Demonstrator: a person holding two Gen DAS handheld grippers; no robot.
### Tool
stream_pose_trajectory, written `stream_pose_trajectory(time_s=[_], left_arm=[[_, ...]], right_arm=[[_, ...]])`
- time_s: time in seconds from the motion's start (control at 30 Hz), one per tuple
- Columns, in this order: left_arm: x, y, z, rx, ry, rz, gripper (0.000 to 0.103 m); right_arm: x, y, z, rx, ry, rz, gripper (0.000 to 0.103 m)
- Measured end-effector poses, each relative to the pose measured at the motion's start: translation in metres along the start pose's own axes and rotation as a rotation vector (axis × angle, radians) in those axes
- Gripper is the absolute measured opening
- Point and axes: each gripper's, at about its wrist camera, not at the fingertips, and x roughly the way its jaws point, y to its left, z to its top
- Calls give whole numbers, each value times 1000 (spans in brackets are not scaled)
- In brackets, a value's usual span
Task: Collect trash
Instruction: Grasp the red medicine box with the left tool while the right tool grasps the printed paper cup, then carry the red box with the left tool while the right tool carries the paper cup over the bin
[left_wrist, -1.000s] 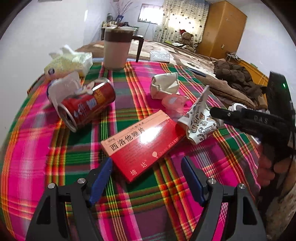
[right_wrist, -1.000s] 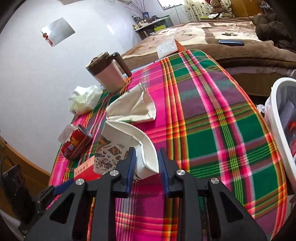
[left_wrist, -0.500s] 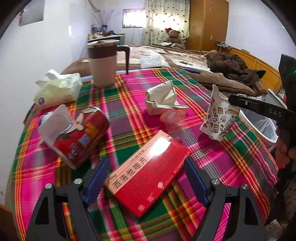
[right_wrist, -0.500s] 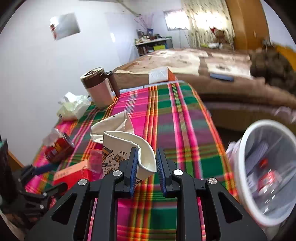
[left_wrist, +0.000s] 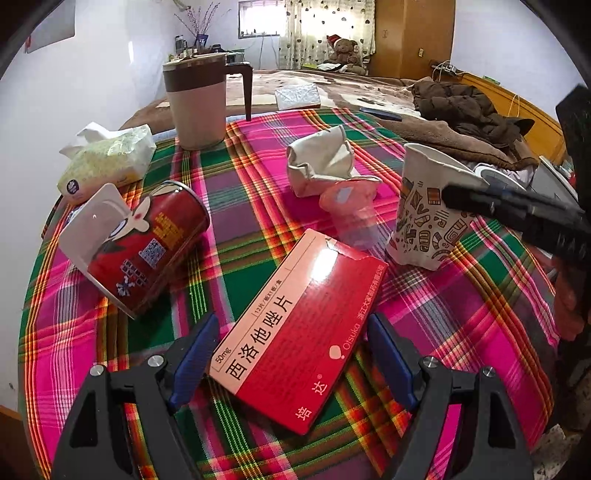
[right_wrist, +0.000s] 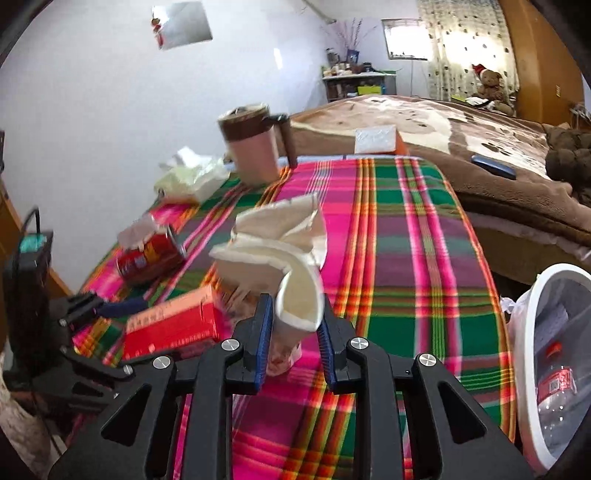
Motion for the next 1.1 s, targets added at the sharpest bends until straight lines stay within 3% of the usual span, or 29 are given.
stream_pose_trajectory(time_s=[0.5,0.77,1.1], left_arm=[[10,-2,8,6,-3,-11,83],[3,-7,4,-40,-19,38,70],[-16,-18,1,-75,-60,54,69]], right_arm=[[6,-3,-3,44,12,8,25],[1,-5,-6,57,-5,4,17],[-10,-9,-7,74,-36,1,15]])
